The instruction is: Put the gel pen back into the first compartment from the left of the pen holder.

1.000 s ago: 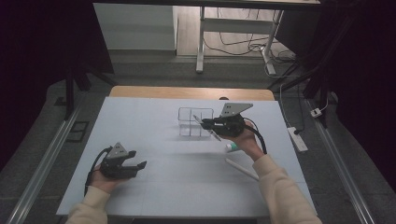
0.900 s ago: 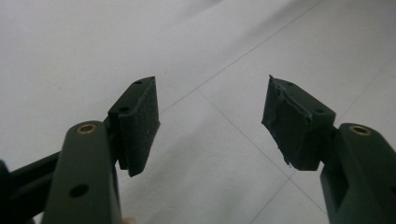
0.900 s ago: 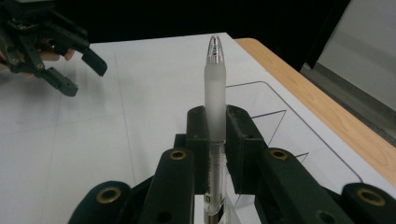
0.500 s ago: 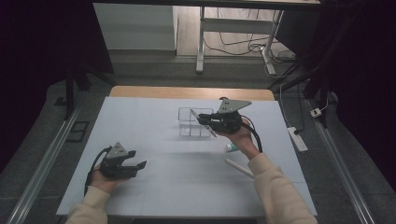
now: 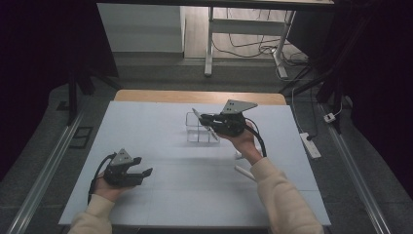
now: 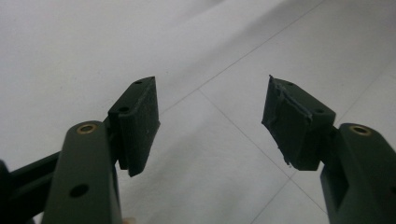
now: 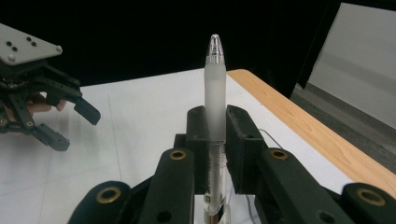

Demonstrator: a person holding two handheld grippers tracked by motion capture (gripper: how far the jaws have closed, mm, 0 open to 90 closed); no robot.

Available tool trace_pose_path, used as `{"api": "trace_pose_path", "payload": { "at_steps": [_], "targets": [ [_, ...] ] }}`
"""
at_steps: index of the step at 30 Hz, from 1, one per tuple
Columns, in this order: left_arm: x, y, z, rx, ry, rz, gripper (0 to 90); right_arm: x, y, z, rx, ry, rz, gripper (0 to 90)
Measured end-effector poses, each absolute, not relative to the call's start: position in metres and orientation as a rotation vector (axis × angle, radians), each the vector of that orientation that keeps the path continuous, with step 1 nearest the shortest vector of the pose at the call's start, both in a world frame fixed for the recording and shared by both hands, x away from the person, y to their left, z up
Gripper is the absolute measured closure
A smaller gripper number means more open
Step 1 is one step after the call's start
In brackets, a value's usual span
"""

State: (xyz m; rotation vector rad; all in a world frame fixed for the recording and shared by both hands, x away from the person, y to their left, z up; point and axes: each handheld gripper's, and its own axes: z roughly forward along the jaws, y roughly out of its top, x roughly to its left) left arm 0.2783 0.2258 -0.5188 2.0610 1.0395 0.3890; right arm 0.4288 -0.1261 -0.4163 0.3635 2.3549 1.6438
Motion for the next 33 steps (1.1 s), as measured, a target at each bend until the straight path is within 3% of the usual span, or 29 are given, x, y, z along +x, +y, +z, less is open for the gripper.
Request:
{"api": "trace_pose_path", "payload": {
  "at_steps": [33],
  "targets": [
    [0.279, 0.227, -0.52, 2.06, 1.04, 0.386, 36.0, 0.435, -0.094, -0.395, 0.37, 2.28, 1.715, 79.2]
  ]
}}
